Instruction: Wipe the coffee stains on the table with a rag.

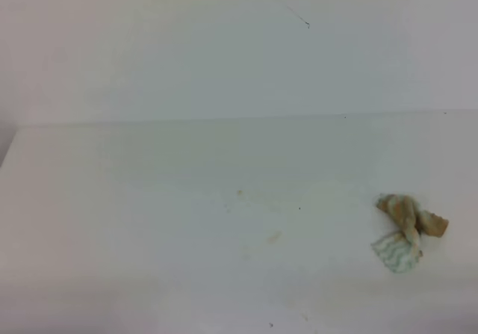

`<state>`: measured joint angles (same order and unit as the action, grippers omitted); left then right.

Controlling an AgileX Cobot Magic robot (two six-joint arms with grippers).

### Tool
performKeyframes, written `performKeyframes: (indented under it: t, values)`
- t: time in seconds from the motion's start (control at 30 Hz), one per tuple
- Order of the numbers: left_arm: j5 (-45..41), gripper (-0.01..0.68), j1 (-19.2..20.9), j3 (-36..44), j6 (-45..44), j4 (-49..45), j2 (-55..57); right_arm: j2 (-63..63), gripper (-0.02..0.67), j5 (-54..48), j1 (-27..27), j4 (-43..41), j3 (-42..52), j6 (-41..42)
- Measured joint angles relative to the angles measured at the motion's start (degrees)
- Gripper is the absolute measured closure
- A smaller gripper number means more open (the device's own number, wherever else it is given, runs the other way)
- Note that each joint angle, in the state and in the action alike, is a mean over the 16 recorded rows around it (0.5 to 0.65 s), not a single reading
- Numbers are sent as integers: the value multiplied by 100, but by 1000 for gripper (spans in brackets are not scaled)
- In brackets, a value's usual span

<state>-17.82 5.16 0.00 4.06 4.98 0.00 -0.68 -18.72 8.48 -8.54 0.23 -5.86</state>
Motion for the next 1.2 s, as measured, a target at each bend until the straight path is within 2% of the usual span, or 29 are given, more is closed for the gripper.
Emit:
performKeyframes:
  t: [1.2]
  values:
    - [0,675,0,0,0,0,0,0,646,0,0,-12,0,-23]
